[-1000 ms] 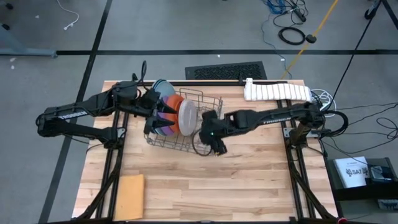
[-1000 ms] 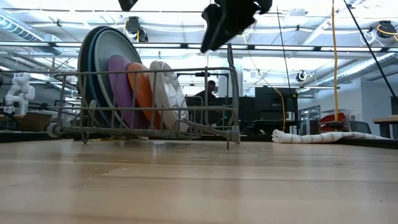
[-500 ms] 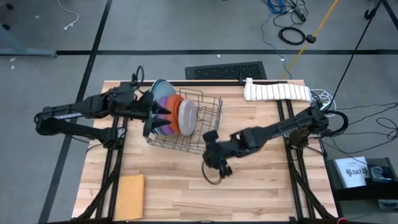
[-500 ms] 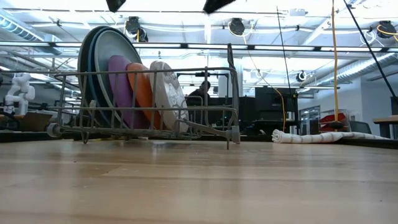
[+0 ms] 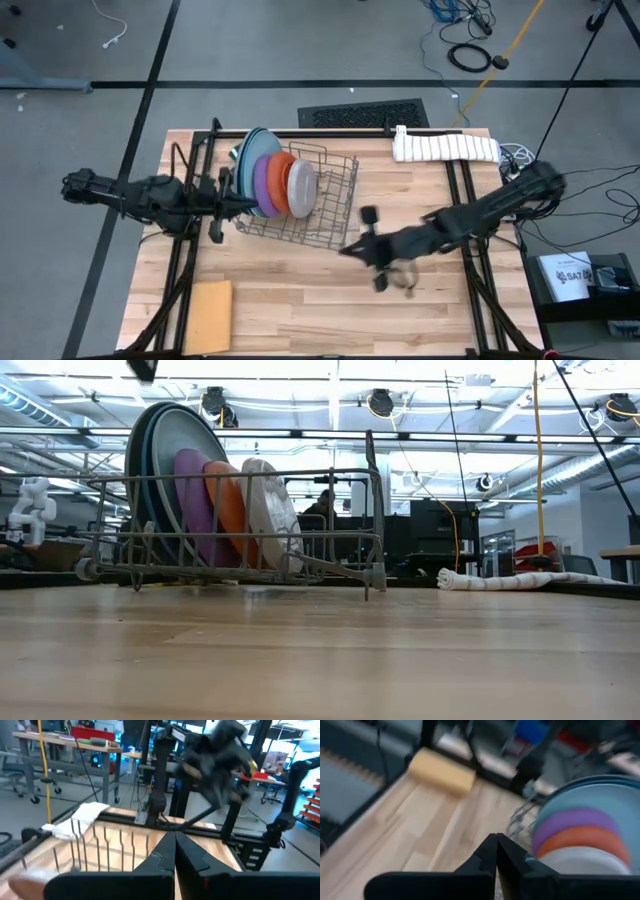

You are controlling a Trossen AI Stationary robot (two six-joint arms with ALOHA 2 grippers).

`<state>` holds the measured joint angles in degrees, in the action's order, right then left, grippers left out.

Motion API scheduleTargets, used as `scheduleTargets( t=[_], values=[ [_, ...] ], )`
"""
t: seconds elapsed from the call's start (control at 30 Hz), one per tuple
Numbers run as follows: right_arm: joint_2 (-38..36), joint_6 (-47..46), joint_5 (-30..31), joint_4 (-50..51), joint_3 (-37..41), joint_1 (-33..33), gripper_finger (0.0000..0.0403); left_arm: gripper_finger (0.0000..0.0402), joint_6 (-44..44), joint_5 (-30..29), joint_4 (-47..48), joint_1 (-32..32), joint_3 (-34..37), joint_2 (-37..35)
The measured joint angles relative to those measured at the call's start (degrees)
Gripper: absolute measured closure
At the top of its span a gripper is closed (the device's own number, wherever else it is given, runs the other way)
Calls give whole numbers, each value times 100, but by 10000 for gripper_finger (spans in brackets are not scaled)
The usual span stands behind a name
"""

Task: Sort dishes
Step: Return to Home Position

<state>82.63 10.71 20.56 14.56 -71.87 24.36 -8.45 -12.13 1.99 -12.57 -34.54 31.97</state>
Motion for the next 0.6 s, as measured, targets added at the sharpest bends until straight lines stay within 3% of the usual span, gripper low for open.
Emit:
scheduleTargets(
  t=[0.13, 0.37, 0.6],
  values=[
    [-1370, -259, 403, -1169, 1551, 149, 402, 399, 99, -32, -708, -231, 782, -633],
    [-3373, -265, 364, -2393, 3577, 285, 403, 400, 633, 298, -724, -485, 1200, -1641],
    [-4826, -198, 350, -3456, 5177, 265, 403, 400, 293, 190, -928, -510, 1939, -1865]
  ],
)
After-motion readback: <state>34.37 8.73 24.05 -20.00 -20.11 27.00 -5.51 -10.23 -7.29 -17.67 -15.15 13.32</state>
